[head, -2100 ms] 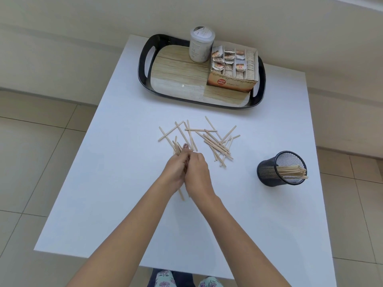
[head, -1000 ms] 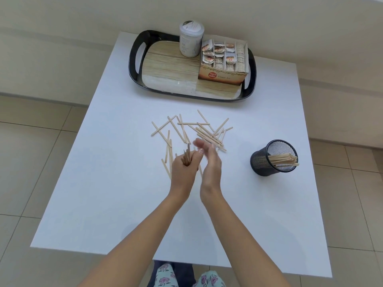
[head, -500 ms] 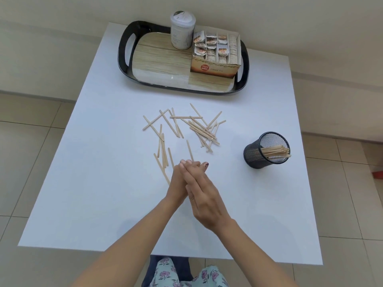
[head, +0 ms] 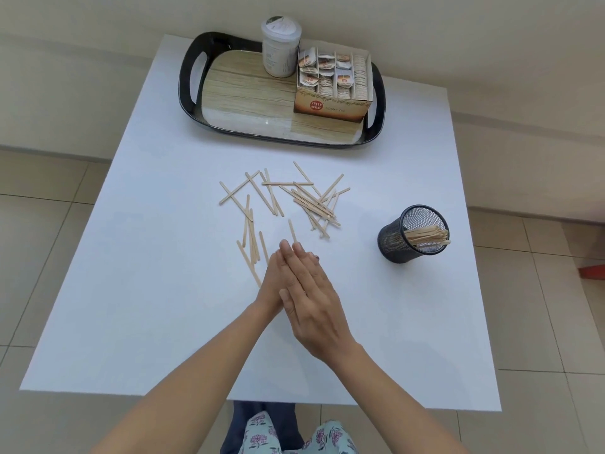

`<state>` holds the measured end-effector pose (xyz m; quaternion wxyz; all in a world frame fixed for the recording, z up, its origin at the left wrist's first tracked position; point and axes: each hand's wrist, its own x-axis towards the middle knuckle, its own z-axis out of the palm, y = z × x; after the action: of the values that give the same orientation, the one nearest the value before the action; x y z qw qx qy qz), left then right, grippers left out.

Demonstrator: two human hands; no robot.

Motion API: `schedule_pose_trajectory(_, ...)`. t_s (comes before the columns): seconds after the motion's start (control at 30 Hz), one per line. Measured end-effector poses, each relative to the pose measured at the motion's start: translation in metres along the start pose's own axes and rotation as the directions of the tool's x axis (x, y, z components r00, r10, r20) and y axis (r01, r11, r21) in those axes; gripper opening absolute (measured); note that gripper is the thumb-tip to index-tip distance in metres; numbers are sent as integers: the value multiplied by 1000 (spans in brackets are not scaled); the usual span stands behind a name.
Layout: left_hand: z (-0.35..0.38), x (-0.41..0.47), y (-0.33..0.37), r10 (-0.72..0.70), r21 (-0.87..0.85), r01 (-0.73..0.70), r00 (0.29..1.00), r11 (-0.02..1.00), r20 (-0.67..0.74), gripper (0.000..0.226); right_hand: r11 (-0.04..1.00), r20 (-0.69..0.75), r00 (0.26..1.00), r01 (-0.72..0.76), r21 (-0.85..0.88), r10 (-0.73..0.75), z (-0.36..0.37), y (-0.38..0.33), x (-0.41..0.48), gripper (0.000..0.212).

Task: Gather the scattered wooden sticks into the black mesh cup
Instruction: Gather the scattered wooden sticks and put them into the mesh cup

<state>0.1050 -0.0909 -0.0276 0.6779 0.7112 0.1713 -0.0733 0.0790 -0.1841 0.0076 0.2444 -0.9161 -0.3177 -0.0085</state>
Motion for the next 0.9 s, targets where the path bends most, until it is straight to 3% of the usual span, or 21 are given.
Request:
schedule_pose_trajectory(0.1, -4, 0, -2, -21, -41, 23, 999, 999, 37, 34, 1000, -22, 1000, 20, 16, -20, -3, -4, 0, 46)
schedule_pose_trajectory(0.23, -1, -3, 10, 39, 81, -44, 998, 996, 56, 25, 999, 11, 1000, -29, -33, 29, -3, 0, -6, 46)
schedule_pose_trajectory(0.3, -1, -4, 9, 34, 107, -42, 997, 993, 72, 31, 998, 6, 999, -47, -35, 47, -5, -4, -4, 46)
schedule_pose_trajectory(0.43, -1, -3, 5, 4, 97, -11, 998, 995, 67, 35, 996, -71, 995, -61, 59, 65, -16, -16, -4, 37)
schedule_pose_trajectory(0.5, -1, -1, 3, 9, 121, -18, 997, 992, 78, 41, 993, -26, 995, -91, 73, 93, -18, -20, -4, 45)
schedule_pose_trajectory(0.57, -1, 0, 0, 2, 165, -16, 996, 986, 84, 39, 985, -33, 990, -129, 118, 134, -15, -22, -2, 32)
schedule_pose_trajectory(0.67, -1, -1, 1, 48, 214, -67, 994, 975, 95, 41, 980, 3, 995, -100, 172, 101, -16, -21, -1, 42)
schedule_pose_trajectory(0.73, 0, -2, 4, 87, 278, -112, 991, 954, 101, 41, 992, 9, 997, -80, 93, 79, -5, -11, -6, 47)
schedule_pose_trajectory(0.83, 0, 0, 6, 106, 312, -130, 990, 941, 94, 44, 987, 123, 988, -109, 114, 95, 8, -7, -2, 49)
schedule_pose_trajectory(0.9, 1, -3, 3, 138, 355, -161, 986, 921, 91, 46, 982, 68, 991, -123, 141, 114, 4, -6, -2, 50)
